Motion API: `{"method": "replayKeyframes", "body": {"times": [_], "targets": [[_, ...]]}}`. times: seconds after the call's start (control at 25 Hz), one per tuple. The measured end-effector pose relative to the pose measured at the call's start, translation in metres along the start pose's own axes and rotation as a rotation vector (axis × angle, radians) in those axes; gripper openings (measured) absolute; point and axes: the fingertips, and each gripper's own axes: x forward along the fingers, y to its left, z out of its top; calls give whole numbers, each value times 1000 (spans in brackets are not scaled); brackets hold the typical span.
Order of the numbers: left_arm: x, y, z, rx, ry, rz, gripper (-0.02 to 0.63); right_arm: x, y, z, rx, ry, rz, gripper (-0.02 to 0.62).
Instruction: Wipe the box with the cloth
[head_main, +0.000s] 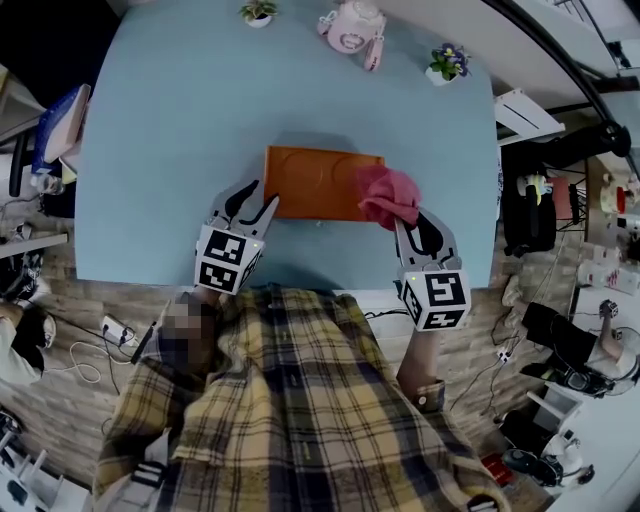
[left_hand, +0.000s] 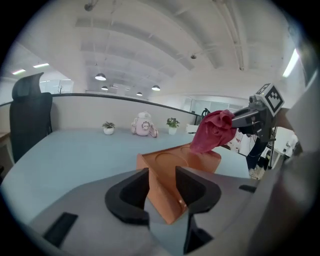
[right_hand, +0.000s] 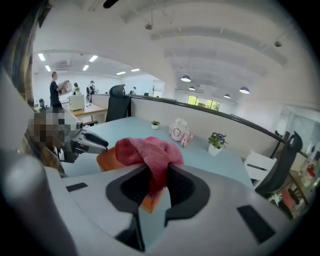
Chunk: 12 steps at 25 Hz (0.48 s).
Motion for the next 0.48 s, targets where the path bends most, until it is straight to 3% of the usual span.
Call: {"method": "replayKeyframes", "body": {"times": [0.32, 0.48], "targets": [[-37, 10, 49, -13, -139, 62, 124, -1, 4, 55, 153, -247, 74, 87], [-54, 12, 67, -16, -195, 77, 98, -3, 3, 67, 208, -324, 81, 87]]}}
